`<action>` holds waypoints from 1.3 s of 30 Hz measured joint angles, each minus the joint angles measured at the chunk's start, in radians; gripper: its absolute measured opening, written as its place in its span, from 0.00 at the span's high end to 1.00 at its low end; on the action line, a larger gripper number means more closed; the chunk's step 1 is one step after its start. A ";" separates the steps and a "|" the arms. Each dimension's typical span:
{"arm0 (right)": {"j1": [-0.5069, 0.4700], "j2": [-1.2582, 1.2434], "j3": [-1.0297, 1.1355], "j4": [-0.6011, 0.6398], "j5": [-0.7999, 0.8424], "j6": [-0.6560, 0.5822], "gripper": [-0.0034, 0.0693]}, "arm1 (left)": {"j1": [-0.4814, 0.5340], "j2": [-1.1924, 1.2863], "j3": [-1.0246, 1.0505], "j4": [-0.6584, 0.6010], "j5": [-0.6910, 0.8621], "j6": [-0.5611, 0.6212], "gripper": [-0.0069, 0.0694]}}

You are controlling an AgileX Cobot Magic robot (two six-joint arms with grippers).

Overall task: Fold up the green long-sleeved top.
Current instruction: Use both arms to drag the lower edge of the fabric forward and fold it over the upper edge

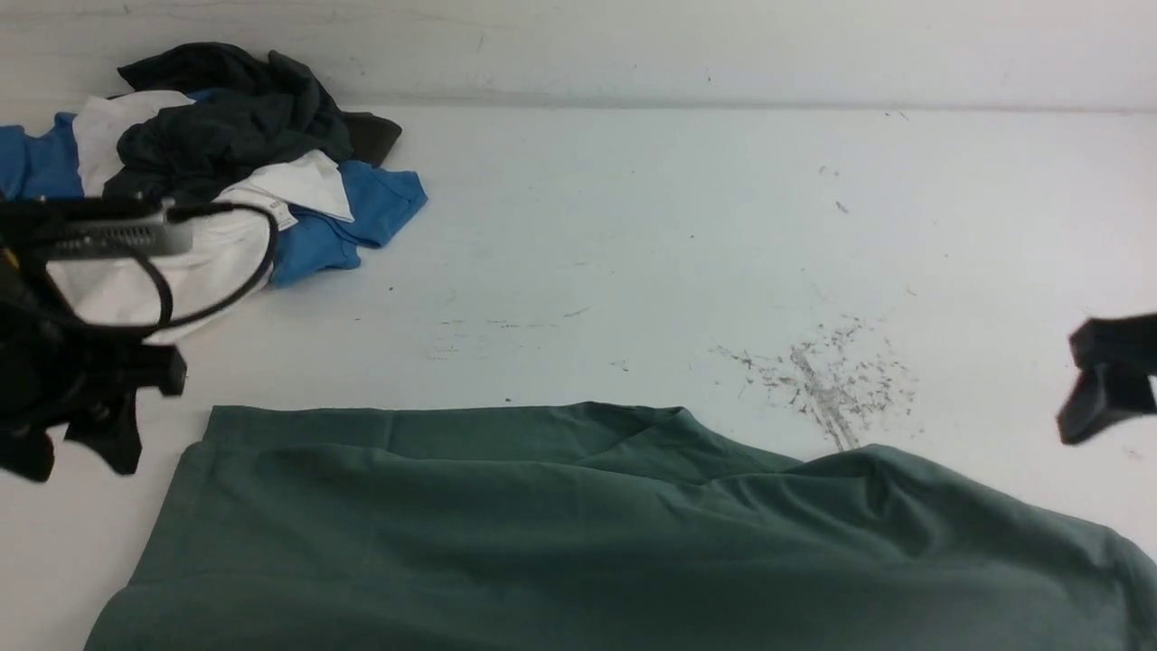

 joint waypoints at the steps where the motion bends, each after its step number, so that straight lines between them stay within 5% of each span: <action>1: 0.036 0.009 -0.026 0.004 0.000 -0.014 0.23 | 0.000 0.035 -0.035 -0.001 0.002 -0.001 0.43; 11: 0.289 0.153 -0.252 -0.032 0.004 -0.038 0.23 | 0.000 0.333 -0.164 0.028 -0.001 -0.008 0.43; 28: 0.349 0.247 -0.266 0.019 0.010 -0.039 0.23 | 0.000 0.530 -0.174 0.086 -0.175 -0.008 0.44; 33: 0.352 0.247 -0.266 0.023 0.010 -0.040 0.23 | 0.000 0.535 -0.181 0.070 -0.175 0.014 0.61; 34: 0.352 0.247 -0.266 0.024 0.010 -0.040 0.23 | 0.000 0.535 -0.181 0.064 -0.172 0.021 0.74; 36: 0.352 0.247 -0.266 0.024 0.010 -0.040 0.23 | 0.000 0.529 -0.181 0.064 -0.168 0.029 0.85; 39: 0.352 0.247 -0.266 0.025 0.010 -0.042 0.23 | 0.000 0.498 -0.181 0.065 -0.151 0.034 0.88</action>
